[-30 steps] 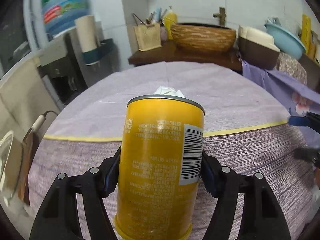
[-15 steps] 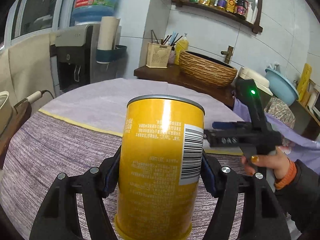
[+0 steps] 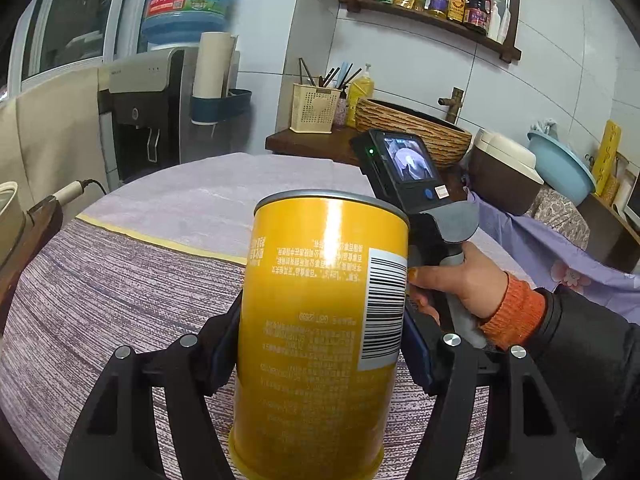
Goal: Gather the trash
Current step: 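Close the right tool on the white tissue and lift it, then carry the tissue over the bin and open the right tool while the left tool carries the can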
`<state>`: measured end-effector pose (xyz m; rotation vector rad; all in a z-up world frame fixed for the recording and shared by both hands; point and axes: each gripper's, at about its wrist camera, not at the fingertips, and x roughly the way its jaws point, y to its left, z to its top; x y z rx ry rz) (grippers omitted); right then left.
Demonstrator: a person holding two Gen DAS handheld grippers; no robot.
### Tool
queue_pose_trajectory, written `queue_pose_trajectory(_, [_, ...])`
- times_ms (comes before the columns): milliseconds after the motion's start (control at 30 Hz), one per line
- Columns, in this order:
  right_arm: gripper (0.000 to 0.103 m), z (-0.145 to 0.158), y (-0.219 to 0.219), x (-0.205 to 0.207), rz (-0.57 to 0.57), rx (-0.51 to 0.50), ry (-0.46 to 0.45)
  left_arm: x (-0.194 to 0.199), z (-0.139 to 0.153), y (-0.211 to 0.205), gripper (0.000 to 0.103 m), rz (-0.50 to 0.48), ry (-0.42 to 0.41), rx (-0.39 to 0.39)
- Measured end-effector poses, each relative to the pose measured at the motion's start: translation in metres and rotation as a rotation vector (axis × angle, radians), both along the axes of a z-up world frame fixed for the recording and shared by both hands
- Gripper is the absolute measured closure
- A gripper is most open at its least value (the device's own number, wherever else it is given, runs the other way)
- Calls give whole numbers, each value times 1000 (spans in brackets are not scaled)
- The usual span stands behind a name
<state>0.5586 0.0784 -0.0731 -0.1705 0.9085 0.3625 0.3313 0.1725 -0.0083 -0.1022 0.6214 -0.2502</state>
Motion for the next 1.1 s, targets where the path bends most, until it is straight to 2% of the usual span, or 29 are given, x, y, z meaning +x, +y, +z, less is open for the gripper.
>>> queue_pose_trajectory(167, [69, 5, -11, -5, -2, 20, -7, 0, -1, 0, 36, -4, -5, -3])
queue_pose_trajectory(267, [82, 7, -20, -13, -1, 26, -38, 1, -3, 1, 36, 2, -2, 0])
queue_pose_trajectory(467, [87, 15, -43, -40, 6, 83, -56, 3, -6, 2, 36, 20, 0, -7])
queue_pose_trajectory(733, [87, 40, -87, -103, 18, 147, -98, 3, -6, -1, 36, 24, -22, 7])
queue_pose_trajectory(933, [87, 52, -143, -165, -3, 183, -116, 5, -11, -5, 36, 24, -37, 35])
queue_pose_trajectory(1100, [87, 56, -190, -215, -46, 171, -159, -3, -5, -19, 36, 8, -63, 62])
